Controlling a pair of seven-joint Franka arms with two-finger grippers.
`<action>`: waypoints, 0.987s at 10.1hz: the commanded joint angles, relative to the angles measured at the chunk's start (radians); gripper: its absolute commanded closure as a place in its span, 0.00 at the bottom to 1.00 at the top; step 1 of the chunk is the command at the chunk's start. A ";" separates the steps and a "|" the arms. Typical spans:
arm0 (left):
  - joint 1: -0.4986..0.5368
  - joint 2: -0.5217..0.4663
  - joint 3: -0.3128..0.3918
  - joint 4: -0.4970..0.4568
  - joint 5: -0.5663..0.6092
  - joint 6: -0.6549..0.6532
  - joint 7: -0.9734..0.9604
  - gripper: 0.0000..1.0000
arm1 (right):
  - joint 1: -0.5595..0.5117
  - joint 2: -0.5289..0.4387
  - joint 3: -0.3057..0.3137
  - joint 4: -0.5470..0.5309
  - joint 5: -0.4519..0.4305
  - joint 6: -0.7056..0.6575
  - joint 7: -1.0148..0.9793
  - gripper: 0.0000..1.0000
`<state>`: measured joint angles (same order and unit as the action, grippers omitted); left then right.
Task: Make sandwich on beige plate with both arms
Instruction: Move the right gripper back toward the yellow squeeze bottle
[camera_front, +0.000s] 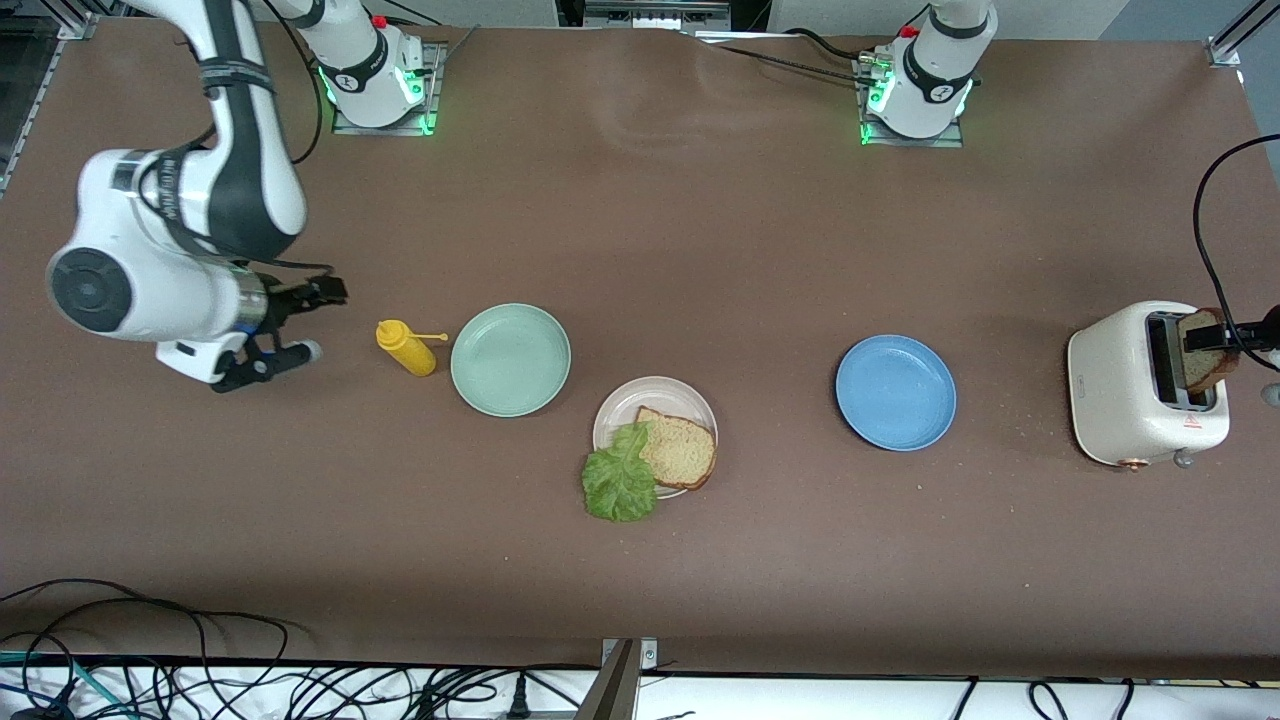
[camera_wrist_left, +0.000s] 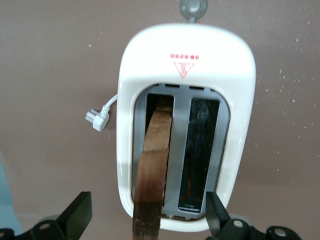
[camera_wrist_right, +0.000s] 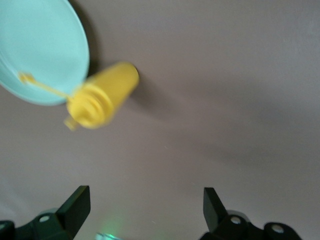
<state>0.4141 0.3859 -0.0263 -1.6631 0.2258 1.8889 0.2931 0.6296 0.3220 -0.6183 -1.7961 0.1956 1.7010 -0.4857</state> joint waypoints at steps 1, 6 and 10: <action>0.008 -0.077 -0.007 -0.085 -0.020 0.030 0.024 0.00 | -0.031 -0.029 -0.026 -0.095 0.098 0.043 -0.271 0.00; 0.038 -0.142 -0.009 -0.161 -0.026 0.098 0.066 0.00 | -0.217 0.101 -0.023 -0.086 0.517 0.034 -1.007 0.00; 0.104 -0.186 -0.009 -0.159 -0.120 0.099 0.218 0.00 | -0.269 0.253 -0.021 -0.085 0.847 -0.028 -1.393 0.00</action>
<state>0.4971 0.2505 -0.0278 -1.7866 0.1361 1.9731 0.4491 0.3843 0.5147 -0.6453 -1.8882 0.9431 1.7206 -1.7567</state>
